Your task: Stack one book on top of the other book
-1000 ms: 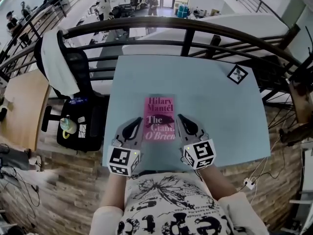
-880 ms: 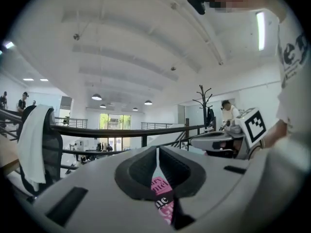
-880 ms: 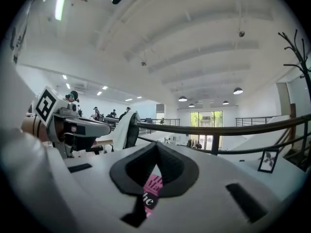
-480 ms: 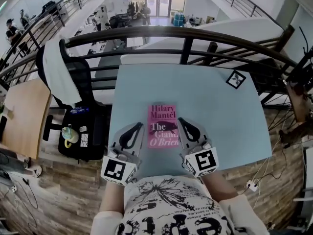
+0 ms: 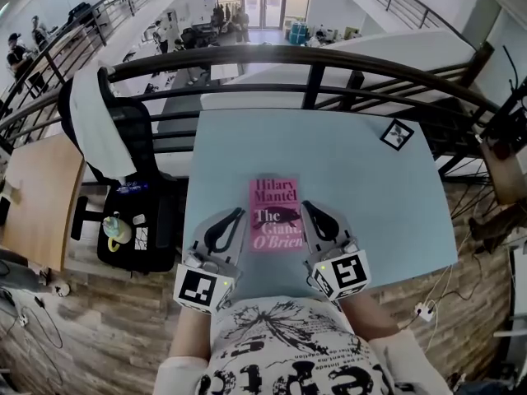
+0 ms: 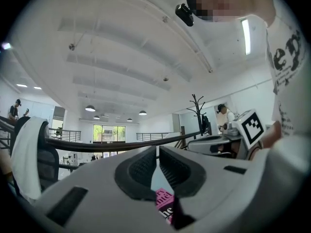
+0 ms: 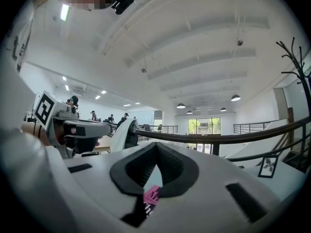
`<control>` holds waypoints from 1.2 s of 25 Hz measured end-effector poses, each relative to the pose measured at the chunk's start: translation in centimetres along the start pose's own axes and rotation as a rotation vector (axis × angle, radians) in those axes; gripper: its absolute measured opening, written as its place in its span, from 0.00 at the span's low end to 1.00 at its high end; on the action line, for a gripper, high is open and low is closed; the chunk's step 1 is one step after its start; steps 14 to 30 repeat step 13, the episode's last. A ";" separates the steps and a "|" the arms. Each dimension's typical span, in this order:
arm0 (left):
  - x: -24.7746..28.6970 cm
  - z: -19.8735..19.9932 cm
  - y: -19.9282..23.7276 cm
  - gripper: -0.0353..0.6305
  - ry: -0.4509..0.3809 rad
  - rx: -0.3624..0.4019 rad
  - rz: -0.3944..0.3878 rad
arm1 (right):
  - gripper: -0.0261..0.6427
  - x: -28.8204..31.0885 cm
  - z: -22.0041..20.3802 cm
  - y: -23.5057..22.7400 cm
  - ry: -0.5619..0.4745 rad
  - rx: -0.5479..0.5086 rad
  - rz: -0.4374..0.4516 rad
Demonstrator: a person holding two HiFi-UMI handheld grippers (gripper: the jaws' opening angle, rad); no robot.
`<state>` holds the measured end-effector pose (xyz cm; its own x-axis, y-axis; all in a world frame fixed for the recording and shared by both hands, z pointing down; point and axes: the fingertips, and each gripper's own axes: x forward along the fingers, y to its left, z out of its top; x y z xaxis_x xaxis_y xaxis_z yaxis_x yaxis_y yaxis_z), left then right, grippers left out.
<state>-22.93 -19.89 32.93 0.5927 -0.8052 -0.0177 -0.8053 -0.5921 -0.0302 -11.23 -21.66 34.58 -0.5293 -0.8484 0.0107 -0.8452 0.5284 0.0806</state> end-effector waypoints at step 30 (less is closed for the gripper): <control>0.9 0.5 1.0 0.08 -0.026 -0.009 0.023 | 0.03 0.6 -1.0 0.3 0.022 -0.027 0.000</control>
